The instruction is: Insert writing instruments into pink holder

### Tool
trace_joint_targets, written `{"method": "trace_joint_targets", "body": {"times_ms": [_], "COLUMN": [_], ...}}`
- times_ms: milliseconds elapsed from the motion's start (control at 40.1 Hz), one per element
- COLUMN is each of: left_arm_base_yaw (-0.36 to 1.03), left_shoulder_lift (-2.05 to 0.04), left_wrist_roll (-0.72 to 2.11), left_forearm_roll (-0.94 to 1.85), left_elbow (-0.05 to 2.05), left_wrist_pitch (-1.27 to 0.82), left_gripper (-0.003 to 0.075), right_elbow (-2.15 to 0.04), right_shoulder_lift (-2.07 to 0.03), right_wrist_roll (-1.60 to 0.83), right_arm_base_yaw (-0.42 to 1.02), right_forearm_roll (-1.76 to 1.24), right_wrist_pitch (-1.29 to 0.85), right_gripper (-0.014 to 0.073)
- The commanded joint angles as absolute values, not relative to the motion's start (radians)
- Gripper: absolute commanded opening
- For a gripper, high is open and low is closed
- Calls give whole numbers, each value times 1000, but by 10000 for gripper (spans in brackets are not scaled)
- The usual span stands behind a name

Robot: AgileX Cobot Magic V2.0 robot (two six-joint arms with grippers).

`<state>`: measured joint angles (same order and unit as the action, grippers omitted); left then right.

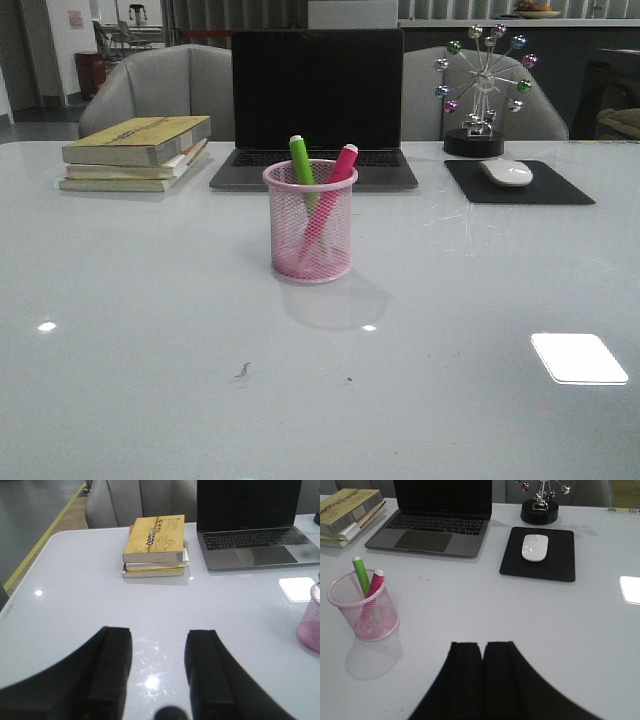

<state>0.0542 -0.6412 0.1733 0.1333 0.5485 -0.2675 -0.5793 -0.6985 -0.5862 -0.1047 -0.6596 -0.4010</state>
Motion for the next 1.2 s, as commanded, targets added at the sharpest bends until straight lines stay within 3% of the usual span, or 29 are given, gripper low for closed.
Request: {"method": "trace_joint_targets", "body": {"times_ms": [0, 399, 673, 848, 1172], "left_arm_base_yaw": [54, 54, 54, 54, 54], "left_shoulder_lift": [-636, -636, -636, -636, -636], "left_wrist_roll": [170, 170, 170, 170, 170], "left_forearm_roll": [137, 137, 137, 137, 137], "left_elbow": [577, 577, 577, 577, 577], "left_wrist_pitch": [-192, -192, -192, -192, -192], "left_gripper": [331, 331, 331, 331, 331], "right_elbow": [-618, -615, -604, -526, -313], "right_shoulder_lift": [-693, -693, -687, -566, -324], "right_wrist_roll": [-593, -593, -593, -582, -185], "right_arm_base_yaw": [-102, -102, -102, -102, -103], "right_forearm_roll": [-717, -747, -833, -756, -339], "right_wrist_pitch": [-356, -467, -312, -198, -85], "right_gripper": [57, 57, 57, 57, 57]}}
